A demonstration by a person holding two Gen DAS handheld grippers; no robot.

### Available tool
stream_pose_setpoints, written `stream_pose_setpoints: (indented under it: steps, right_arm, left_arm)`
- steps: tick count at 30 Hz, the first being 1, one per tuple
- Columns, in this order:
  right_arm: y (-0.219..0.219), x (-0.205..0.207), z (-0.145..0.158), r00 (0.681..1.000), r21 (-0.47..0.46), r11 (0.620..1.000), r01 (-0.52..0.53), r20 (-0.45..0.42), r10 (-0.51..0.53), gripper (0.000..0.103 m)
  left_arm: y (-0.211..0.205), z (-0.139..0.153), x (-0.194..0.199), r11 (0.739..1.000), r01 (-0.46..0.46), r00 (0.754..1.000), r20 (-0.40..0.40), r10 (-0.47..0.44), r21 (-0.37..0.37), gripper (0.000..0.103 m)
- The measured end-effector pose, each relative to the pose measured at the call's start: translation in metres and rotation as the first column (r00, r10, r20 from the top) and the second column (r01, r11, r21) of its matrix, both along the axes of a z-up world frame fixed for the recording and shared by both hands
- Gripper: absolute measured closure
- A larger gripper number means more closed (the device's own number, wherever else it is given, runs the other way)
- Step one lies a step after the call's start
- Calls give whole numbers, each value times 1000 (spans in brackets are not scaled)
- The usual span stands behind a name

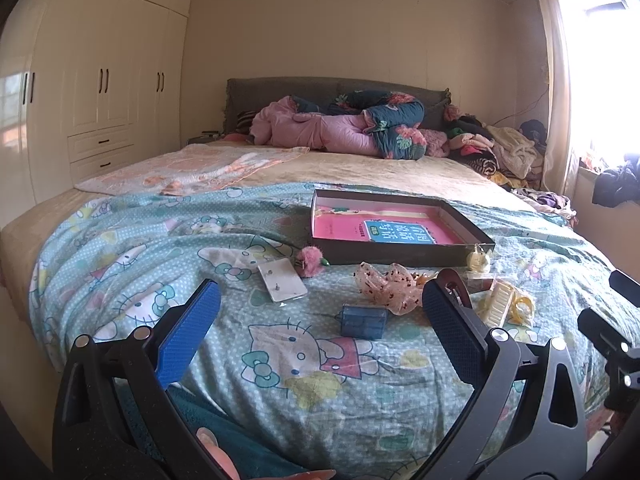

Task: Organize jewelry
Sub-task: 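Grasp the polka-dot bow with the left tool while the right tool grasps the white claw clip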

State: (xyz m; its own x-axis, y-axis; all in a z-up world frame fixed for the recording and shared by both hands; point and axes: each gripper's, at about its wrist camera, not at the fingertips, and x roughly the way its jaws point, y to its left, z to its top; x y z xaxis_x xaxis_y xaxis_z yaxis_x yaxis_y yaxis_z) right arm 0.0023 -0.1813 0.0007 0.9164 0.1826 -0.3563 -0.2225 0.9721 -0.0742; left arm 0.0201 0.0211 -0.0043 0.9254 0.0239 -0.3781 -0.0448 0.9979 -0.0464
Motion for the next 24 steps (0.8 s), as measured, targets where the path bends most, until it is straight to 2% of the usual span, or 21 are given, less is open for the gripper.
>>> stream_pose_setpoints:
  steps: [8,17,24]
  right_arm:
    - [13,25,-12,993,-37,997,-73,-92,69,6]
    - [13,57,-24,987,-82,991,-108,-129,97,6]
    - [9,79,-31,980,-108,983,-146,-153,128,6]
  left_arm:
    - [4,-4,30,999,24,995,-92,-28,-44,11]
    - [-16,-11,68,994,99,982,-157,-107,-54,11]
    - [-35,-21,99,983,178,949,-257,-181,-38,10]
